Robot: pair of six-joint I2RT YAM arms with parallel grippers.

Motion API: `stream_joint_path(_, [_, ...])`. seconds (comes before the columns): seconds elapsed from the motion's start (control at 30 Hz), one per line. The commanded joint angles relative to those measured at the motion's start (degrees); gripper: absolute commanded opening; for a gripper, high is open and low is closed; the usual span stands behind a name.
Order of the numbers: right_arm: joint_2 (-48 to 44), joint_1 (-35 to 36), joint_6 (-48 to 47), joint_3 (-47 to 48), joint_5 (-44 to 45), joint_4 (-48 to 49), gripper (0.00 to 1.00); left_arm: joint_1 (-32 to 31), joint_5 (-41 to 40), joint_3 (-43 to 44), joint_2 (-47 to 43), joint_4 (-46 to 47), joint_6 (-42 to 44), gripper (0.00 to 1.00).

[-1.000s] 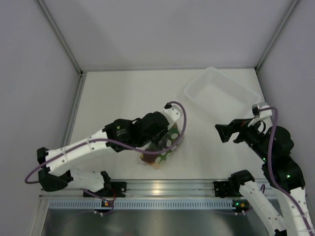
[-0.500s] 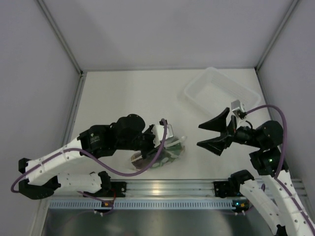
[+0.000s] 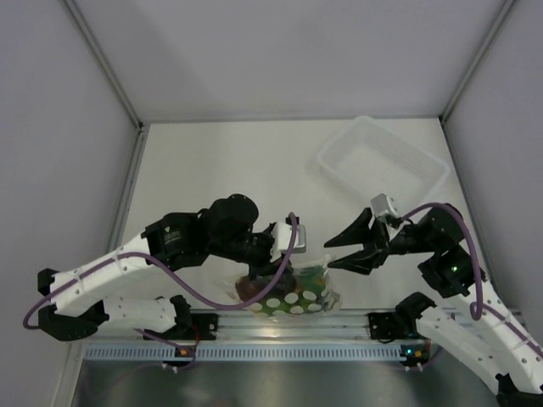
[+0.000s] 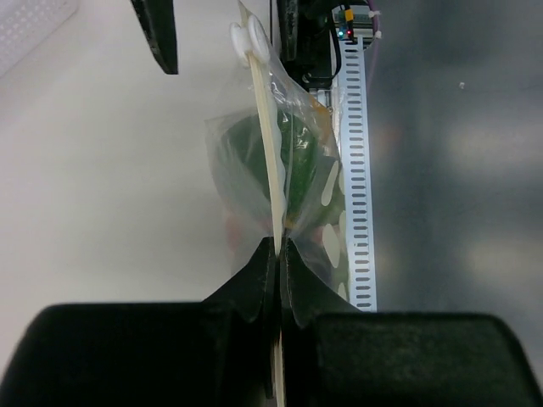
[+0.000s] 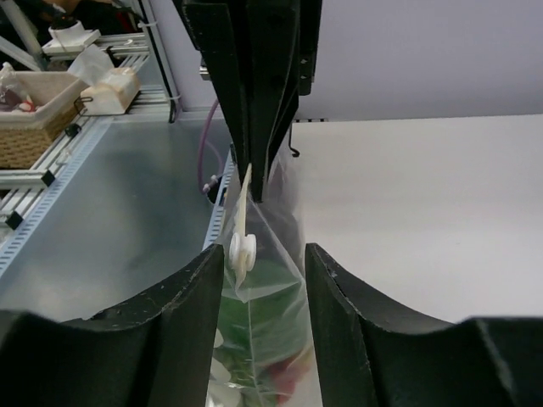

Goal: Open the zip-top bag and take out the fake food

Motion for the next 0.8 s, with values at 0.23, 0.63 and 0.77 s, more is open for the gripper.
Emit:
stream_joint_path(0.23, [-1.00, 1.54, -5.08, -0.12, -1.52, 1.65, 0.38, -0.09, 3.22, 4.49, -0.44, 6.08, 1.97, 0.00])
stream_joint_path(0.63, [-0.47, 2.77, -2.18, -1.79, -1.61, 5.43, 0.34, -0.09, 2.69, 5.90, -0.09, 6.08, 1.44, 0.00])
stream_joint_path(0.77, [-0.20, 2.95, -2.44, -1.88, -1.17, 5.08, 0.33, -0.09, 3.39, 5.90, -0.09, 6.08, 1.44, 0.00])
